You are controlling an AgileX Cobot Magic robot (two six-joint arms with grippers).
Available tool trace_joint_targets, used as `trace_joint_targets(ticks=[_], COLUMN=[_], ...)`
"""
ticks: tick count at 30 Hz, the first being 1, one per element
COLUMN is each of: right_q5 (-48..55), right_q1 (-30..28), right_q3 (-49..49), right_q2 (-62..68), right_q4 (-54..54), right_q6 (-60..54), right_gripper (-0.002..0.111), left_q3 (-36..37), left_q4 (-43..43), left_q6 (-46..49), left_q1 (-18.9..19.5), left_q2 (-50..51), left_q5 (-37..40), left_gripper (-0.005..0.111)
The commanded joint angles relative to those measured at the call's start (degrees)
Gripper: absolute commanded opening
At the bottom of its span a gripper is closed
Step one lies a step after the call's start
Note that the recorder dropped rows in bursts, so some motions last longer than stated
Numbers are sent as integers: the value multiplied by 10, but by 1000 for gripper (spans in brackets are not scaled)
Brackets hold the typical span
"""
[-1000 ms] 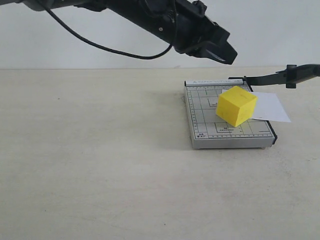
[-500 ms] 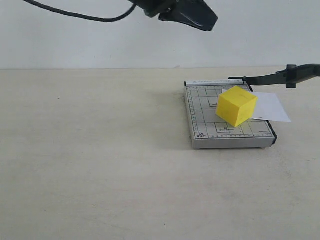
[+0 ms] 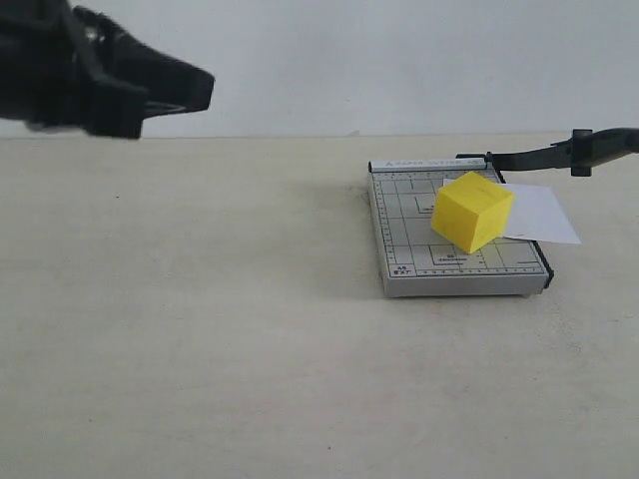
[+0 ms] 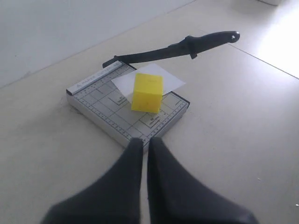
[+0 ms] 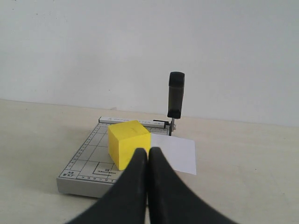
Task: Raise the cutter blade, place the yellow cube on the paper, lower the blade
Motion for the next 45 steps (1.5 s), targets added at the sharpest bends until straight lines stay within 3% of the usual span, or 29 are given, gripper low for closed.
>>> trace_joint_targets(ticks=[1,8,13,32,45], right_q5=[-4,-4,-4,-4,-4], right_q1=[1,1,1,1,1], right_q3=[0,0,0,0,0], right_q2=[-3,-3,-3,-3,-3], right_q4=[1,1,1,1,1], right_q6=[0,0,0,0,0], right_gripper=[0,0,0,0,0], left_q3=[75,203,247,262,435], left_q4=[-17,-52,-52,-6,8], left_q6=[5,-7,-13,-13,-8], left_q1=[2,2,2,-5,-6], left_q2=[-88,-268,-360,-432,-643], left_q5=[-29,-41,-41,-51,-154], left_gripper=[4,4,4,4,4])
